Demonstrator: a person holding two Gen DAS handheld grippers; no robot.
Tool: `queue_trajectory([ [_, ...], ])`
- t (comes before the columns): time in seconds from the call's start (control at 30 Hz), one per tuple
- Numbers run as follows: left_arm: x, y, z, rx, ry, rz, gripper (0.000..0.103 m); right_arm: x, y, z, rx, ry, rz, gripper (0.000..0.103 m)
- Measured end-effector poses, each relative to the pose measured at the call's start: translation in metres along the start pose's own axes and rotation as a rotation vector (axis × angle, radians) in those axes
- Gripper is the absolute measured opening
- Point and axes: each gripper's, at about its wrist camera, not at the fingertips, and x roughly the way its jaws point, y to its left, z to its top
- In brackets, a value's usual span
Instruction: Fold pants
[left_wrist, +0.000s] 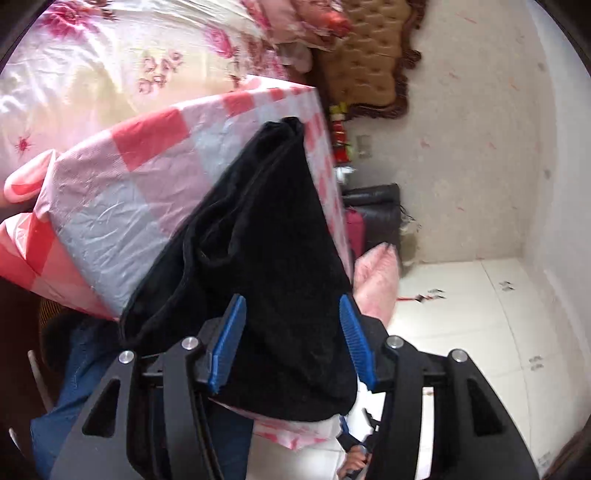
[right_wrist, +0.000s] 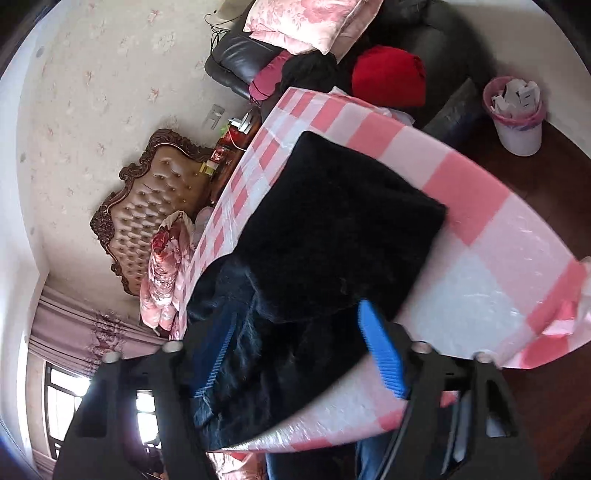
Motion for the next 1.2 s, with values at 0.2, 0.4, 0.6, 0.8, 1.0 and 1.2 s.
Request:
queue_trajectory([
  [0.2, 0.014, 0.006, 0.002, -0.059, -0.024, 0.085, 0.052, 0.014, -0.004, 0.008, 0.111, 0.002, 0.001, 0.078],
  [0.4, 0.026, 0.001, 0.012, -0.058, -0.053, 0.139, 0.037, 0.029, -0.008, 0.020, 0.150, 0.004, -0.015, 0.078],
  [0.6, 0.031, 0.000, 0.025, -0.034, -0.057, 0.179, 0.005, 0.038, -0.001, 0.035, 0.108, -0.027, -0.068, 0.060],
  [0.8, 0.010, -0.049, 0.033, 0.055, -0.065, 0.109, 0.004, 0.027, 0.021, 0.059, 0.011, -0.036, -0.081, 0.020],
  [1.0, -0.025, -0.041, 0.016, 0.070, -0.053, 0.158, 0.004, 0.005, 0.004, 0.061, -0.006, -0.007, -0.096, 0.017],
  [1.2, -0.013, 0.012, 0.003, -0.015, 0.000, 0.225, 0.004, 0.020, -0.024, 0.051, -0.010, 0.043, -0.160, 0.017],
])
